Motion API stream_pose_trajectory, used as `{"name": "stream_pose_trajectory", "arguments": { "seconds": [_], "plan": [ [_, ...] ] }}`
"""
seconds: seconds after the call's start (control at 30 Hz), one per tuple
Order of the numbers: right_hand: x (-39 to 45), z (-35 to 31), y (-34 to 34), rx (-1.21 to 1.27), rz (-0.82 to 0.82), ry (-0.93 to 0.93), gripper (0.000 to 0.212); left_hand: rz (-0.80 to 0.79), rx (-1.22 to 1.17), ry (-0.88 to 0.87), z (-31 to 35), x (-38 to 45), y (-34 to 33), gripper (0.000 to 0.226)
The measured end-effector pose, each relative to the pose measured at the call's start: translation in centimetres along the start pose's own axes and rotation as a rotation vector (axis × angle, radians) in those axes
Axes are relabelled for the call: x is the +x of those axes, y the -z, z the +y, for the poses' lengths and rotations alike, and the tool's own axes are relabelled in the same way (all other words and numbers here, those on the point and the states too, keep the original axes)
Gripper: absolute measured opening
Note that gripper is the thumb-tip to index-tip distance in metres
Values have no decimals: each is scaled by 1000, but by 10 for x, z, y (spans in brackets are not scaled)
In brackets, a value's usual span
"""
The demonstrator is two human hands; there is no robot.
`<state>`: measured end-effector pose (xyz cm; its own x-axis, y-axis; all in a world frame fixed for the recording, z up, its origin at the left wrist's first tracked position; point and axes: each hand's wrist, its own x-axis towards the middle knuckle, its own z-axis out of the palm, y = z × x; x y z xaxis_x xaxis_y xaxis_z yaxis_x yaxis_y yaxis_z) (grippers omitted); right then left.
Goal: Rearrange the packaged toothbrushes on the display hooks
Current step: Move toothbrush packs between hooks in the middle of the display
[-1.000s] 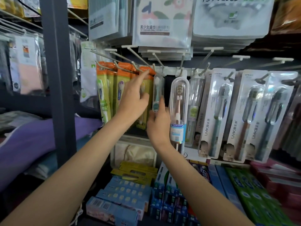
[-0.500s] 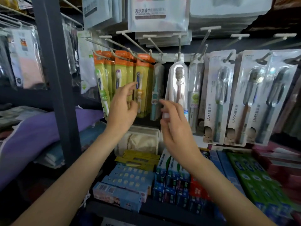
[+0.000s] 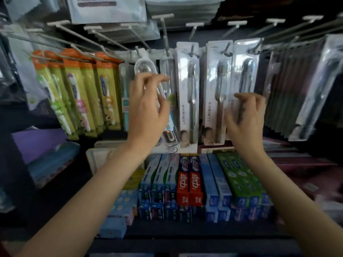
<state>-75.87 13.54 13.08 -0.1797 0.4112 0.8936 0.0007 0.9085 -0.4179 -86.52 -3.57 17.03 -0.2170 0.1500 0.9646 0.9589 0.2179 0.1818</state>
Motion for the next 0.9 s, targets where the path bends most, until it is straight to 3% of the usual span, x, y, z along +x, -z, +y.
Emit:
{"name": "stream_pose_trajectory", "arguments": {
  "seconds": [0.13,0.23,0.33,0.5,0.6,0.73,0.9],
  "plan": [
    [15,22,9,45,-21,-220,49,-120,-114,24,20,-1,-24,36],
    [25,35,16,111,-116,-314,64,-201,-142,21,31,-5,-45,39],
    [26,49,24,222,-233,-391,67,-236,-148,3,45,-4,-61,41],
    [5,64,33,129,-476,-183,42,-262,-127,-77,65,-4,-89,43],
    [-1,64,35,130,-474,-109,26,-235,-6,-94,75,-6,-104,47],
    [-2,68,35,161,-486,-79,31,-117,191,-91,74,-13,-121,51],
    [-9,62,21,103,-444,-27,33,-56,85,96,67,-22,-125,56]
  ]
}}
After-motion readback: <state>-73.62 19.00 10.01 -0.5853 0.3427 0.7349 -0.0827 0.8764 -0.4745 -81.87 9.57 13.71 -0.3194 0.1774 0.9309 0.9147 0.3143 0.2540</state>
